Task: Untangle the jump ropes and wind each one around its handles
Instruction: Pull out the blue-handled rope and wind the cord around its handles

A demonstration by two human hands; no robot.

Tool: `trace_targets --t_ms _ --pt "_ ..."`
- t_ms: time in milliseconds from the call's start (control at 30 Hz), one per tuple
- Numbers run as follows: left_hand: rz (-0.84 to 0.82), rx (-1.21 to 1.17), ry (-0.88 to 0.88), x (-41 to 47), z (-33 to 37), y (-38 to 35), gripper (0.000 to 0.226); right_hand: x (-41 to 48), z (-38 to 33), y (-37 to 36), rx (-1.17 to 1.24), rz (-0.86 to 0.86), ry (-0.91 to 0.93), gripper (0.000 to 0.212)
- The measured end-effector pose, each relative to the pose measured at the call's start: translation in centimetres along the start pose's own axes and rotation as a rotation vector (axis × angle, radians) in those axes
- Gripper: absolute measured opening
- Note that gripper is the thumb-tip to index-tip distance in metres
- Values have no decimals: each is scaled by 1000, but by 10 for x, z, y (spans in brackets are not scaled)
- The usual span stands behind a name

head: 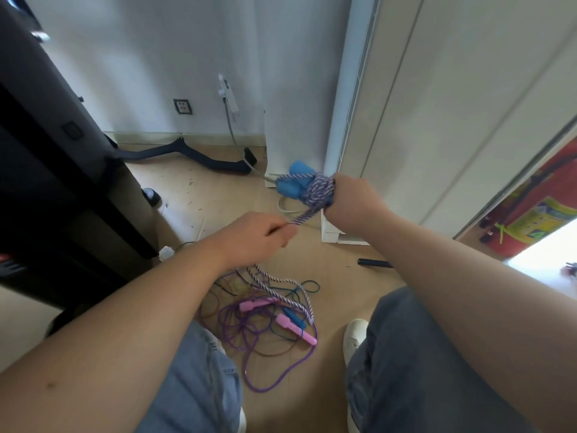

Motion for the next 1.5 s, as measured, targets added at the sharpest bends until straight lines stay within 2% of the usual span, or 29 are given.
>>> trace_targets --t_ms 67,133,200,267,333,400,467,567,633,667,733,800,867,933,1000,1067,1167,1367,1500 --pt "-37 63 -85 0 10 -6 40 1 5 -6 -136 -63 -28 5" --pt "-1 59 -137 -1 16 -3 40 -1 4 -14 -271 -121 -35 7" --pt "95 22 -159 -1 17 7 41 -7 -6 -27 -428 -230 70 11" --pt "215 41 -140 0 13 21 46 -22 -23 -44 -556 -395 262 4" --pt "300 75 -85 1 5 32 53 -37 -43 -54 -571 -471 422 9" --pt "326 103 12 2 -7 37 59 -43 -60 -55 -530 -450 515 19" --pt "316 51 109 3 -21 39 60 -43 -70 -48 -413 -399 547 15" --pt "245 -185 188 4 -43 37 49 -36 -68 -23 -227 -287 485 17" --pt "168 -156 234 7 -55 31 18 -29 -59 -9 -136 -188 439 18" --pt "143 -136 267 7 -59 27 18 -26 -55 -5 -82 -149 415 19" --pt "109 -191 295 8 -55 18 37 -18 -46 -1 43 -73 365 25" --pt "92 -192 256 9 -42 14 51 -8 -33 3 107 -10 267 32" --pt "33 -68 183 7 -25 10 45 1 -14 6 51 28 110 23" --pt "-29 5 91 4 -6 5 41 5 -2 4 -129 2 12 19" --pt "-51 107 -13 2 14 2 45 2 0 -7 -249 -65 -14 18" --pt "-55 279 -105 1 30 0 47 -5 -2 -19 -259 -79 -42 12" --pt "-27 435 -205 -3 40 4 49 -13 -8 -38 -329 -104 -60 20" --pt "21 471 -241 -9 49 4 52 -7 1 -38 -431 -133 -101 19" --pt "47 339 -182 -9 39 16 51 -13 -16 -44 -545 -215 17 12"
Point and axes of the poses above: each hand's wrist, its own x-axis towards the middle knuckle, its own y-axis out of the back of the hand, z = x × y, the point moved 6 cm from there along x, towards the middle knuckle, and after that the axes turned 6 degrees about -z, right-handed, at the moved point
